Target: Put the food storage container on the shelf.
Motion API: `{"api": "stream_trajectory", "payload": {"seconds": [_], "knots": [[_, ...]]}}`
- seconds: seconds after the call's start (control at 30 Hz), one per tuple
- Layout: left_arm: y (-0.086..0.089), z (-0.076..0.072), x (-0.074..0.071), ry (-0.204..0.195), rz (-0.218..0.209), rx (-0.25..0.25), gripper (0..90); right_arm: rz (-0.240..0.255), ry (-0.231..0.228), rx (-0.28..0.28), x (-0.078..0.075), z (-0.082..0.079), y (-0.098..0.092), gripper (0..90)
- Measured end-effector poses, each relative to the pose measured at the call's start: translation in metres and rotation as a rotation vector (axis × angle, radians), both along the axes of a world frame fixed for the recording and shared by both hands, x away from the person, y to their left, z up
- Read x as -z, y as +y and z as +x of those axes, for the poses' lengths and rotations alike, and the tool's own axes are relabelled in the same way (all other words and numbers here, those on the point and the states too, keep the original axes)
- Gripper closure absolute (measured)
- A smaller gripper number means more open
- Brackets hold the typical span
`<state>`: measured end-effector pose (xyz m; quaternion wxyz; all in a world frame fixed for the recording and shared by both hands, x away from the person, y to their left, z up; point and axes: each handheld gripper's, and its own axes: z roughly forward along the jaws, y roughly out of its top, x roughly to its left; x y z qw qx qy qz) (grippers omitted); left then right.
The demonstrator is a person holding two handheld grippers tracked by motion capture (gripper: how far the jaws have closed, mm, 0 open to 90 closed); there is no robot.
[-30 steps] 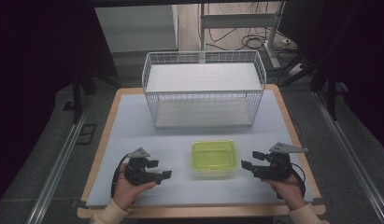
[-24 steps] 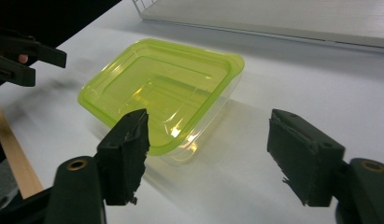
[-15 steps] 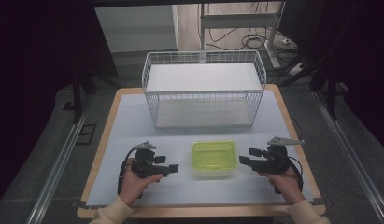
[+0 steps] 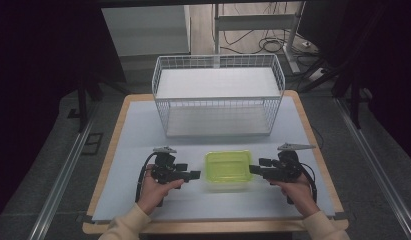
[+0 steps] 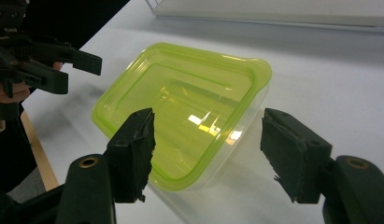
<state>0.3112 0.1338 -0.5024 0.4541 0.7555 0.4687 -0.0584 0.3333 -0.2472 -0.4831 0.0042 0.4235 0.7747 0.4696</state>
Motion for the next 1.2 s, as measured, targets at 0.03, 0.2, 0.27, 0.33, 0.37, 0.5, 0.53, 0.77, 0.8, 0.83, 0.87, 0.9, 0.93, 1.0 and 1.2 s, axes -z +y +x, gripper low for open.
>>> {"api": "stream_trajectory", "payload": {"seconds": [0.03,0.2,0.27,0.33,0.37,0.5,0.53,0.77,0.8,0.83,0.87,0.9,0.93,1.0,1.2], "knots": [[-0.001,0.001,0.000,0.002,-0.001,0.001,24.3,0.000,0.007,0.001,0.000,0.001,0.000,35.8],[-0.006,0.006,0.000,0.009,-0.002,-0.003,25.3,0.002,0.030,0.011,0.002,0.004,0.000,37.6],[-0.008,0.010,0.002,0.023,-0.019,-0.004,25.8,0.006,0.044,0.017,0.003,0.006,-0.001,39.0],[-0.010,0.014,0.004,0.038,-0.020,-0.006,26.2,0.012,0.066,0.025,0.005,0.010,-0.002,41.4],[-0.011,0.016,0.005,0.043,-0.026,-0.009,26.9,0.015,0.077,0.029,0.006,0.011,-0.002,42.5],[-0.013,0.022,0.008,0.075,-0.041,-0.019,28.7,0.027,0.111,0.033,0.010,0.018,-0.003,46.1],[-0.013,0.022,0.008,0.075,-0.041,-0.019,29.5,0.027,0.111,0.033,0.010,0.018,-0.003,46.1],[-0.024,0.031,0.009,0.098,-0.042,-0.014,37.1,0.051,0.166,0.041,0.017,0.029,-0.002,52.6],[-0.024,0.031,0.009,0.098,-0.042,-0.014,39.5,0.052,0.171,0.040,0.018,0.029,-0.002,53.6],[-0.027,0.032,0.010,0.109,-0.048,-0.007,41.4,0.053,0.176,0.038,0.019,0.030,-0.001,54.7],[-0.027,0.032,0.010,0.109,-0.048,-0.007,42.8,0.053,0.181,0.037,0.020,0.030,-0.001,55.6],[-0.029,0.032,0.011,0.113,-0.051,-0.003,42.8,0.053,0.181,0.037,0.020,0.030,-0.001,55.6],[-0.030,0.032,0.012,0.117,-0.047,0.006,44.0,0.054,0.183,0.035,0.020,0.030,-0.001,56.7],[-0.030,0.032,0.013,0.121,-0.051,0.007,46.4,0.058,0.192,0.030,0.020,0.030,-0.001,58.2],[-0.029,0.034,0.017,0.155,-0.084,0.011,60.1,0.071,0.222,0.018,0.023,0.030,0.000,64.9]]}}
